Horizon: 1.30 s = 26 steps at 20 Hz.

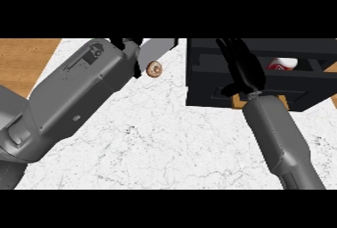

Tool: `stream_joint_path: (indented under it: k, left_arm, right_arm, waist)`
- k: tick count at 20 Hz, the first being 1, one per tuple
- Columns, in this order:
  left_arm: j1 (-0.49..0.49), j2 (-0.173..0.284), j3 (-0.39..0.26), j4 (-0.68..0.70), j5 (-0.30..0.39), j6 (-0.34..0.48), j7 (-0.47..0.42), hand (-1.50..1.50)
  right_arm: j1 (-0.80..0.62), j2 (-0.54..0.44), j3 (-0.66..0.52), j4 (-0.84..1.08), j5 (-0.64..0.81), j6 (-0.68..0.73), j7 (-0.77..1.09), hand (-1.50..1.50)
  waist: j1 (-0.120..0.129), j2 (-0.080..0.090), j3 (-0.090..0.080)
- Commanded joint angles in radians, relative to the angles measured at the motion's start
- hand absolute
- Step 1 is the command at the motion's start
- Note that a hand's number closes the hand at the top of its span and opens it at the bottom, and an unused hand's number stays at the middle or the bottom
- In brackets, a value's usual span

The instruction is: Pick up the can, place it into the drawer and close the drawer

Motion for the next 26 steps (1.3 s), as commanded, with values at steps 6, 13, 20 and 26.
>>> stream_joint_path:
  k: [6, 13, 20, 26]
  left_arm:
    - [0.013, 0.053, 0.017, -0.097, -0.036, 0.039, 0.061, -1.5]
    - [0.101, 0.115, 0.022, -0.175, -0.045, -0.01, 0.074, -1.5]
    - [0.116, 0.108, 0.013, -0.259, -0.075, 0.026, 0.091, -1.5]
    - [0.107, 0.138, 0.016, -0.274, -0.083, 0.031, 0.141, -1.5]
  right_arm:
    - [-0.132, 0.009, -0.073, 0.306, 0.03, -0.211, 0.001, -1.5]
    - [-0.28, -0.044, -0.133, 0.455, 0.031, -0.286, -0.001, -1.5]
    - [-0.371, -0.064, -0.155, 0.557, 0.047, -0.344, 0.023, -1.5]
    - [-0.464, -0.117, -0.172, 0.599, 0.045, -0.306, 0.034, -1.5]
  waist:
    - [0.008, 0.023, 0.016]
    - [0.033, 0.036, 0.016]
    - [0.044, 0.039, 0.016]
    - [0.051, 0.044, 0.017]
